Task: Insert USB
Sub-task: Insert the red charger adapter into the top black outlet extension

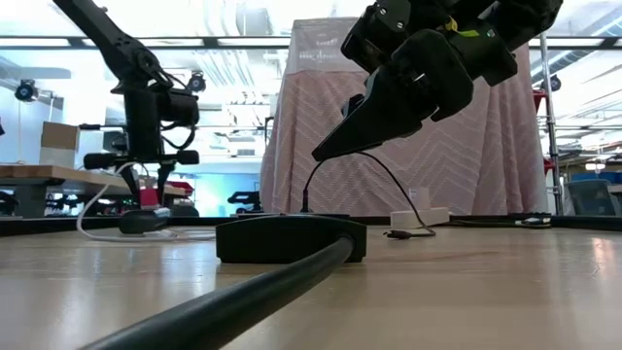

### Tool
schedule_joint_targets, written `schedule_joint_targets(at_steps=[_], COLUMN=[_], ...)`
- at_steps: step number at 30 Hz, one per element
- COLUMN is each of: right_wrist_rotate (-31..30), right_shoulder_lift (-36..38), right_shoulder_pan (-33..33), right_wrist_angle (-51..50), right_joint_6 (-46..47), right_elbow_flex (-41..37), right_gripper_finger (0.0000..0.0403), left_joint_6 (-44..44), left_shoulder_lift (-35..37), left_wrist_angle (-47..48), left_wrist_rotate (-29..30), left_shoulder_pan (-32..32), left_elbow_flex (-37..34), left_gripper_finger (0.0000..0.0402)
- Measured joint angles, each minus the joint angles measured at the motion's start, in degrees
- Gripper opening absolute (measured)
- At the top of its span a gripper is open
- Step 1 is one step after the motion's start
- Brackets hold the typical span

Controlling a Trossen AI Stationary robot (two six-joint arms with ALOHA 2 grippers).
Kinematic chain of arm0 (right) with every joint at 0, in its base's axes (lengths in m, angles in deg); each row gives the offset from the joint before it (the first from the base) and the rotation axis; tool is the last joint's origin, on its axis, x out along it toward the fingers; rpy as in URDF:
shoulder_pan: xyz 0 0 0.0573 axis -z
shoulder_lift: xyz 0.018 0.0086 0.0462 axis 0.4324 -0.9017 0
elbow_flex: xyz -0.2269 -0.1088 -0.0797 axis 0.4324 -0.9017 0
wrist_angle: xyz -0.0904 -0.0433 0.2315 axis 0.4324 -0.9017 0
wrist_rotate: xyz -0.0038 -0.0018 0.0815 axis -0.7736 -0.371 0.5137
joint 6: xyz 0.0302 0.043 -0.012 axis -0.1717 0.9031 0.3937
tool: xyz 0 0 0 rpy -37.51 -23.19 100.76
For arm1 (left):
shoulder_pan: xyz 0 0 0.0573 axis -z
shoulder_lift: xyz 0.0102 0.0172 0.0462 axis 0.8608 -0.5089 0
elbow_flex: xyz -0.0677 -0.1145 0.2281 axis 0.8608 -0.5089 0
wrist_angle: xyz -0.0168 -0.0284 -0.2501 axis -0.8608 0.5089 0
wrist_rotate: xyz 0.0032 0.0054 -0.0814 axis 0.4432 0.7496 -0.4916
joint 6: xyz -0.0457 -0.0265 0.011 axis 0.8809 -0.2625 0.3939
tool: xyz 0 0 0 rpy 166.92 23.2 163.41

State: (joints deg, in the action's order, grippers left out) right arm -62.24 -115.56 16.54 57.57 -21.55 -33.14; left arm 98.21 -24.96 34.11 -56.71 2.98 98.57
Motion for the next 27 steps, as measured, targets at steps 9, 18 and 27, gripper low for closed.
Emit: schedule_joint_targets(at_steps=[9,18,27], right_wrist_rotate=[0.00,0.00,0.00], right_shoulder_lift=[0.00,0.00,-0.17], right_shoulder_pan=[0.00,0.22,0.24], right_wrist_angle=[0.54,0.84,0.42], right_joint_6=[0.00,-0.03,-0.54], right_elbow_flex=[0.00,0.00,0.00], right_gripper_finger=[0.0199,0.0199,0.0199], left_joint_6=[-3.55,-8.50,-10.91], left_shoulder_lift=[-0.60,-12.66,-12.99], left_wrist_angle=[5.82,19.76,21.32], left_wrist_rotate=[-2.17,-2.18,-2.38], left_shoulder_pan=[-3.25,-4.09,-3.60], left_elbow_flex=[5.52,12.73,11.96], left_gripper_finger=[0.0127,0.0127,0.0127])
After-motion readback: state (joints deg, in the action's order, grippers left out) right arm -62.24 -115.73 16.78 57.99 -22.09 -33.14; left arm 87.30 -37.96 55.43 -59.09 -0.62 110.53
